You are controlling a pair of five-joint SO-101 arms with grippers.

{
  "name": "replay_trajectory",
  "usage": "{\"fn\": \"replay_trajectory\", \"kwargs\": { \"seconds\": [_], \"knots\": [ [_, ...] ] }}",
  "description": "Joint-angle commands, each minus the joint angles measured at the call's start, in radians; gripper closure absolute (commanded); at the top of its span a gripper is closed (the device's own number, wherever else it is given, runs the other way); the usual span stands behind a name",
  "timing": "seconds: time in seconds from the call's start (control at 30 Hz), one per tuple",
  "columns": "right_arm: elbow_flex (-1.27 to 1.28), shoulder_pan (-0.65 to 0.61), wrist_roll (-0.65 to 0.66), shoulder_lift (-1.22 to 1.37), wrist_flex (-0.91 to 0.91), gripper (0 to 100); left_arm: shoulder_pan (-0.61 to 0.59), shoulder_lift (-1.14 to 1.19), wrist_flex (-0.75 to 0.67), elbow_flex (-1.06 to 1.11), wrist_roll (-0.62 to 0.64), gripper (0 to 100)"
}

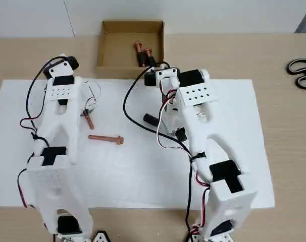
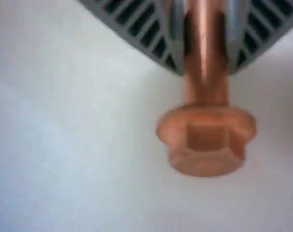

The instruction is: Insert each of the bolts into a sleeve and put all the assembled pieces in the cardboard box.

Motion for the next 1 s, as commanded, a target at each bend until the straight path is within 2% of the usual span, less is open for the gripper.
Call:
{"fn": "replay_trajectory", "kwargs": {
  "seconds": [0.0,0.3,0.47,0.67,0.97],
  "knots": [
    [-0.009,0.012,0.008,-0.065,0.008,99.5,0.046,-0.051,0.077,-0.085,-0.078,99],
    [-0.009,0.012,0.008,-0.065,0.008,99.5,0.069,-0.206,0.338,-0.259,-0.206,99],
    [-0.009,0.012,0.008,-0.065,0.008,99.5,0.121,-0.236,0.473,-0.206,-0.287,99],
    [-0.009,0.012,0.008,-0.065,0.008,99.5,0.129,-0.245,0.485,-0.059,-0.331,99],
    [-0.009,0.012,0.006,-0.065,0.016,99.5,0.098,-0.298,0.427,0.157,-0.382,99]
  ]
}}
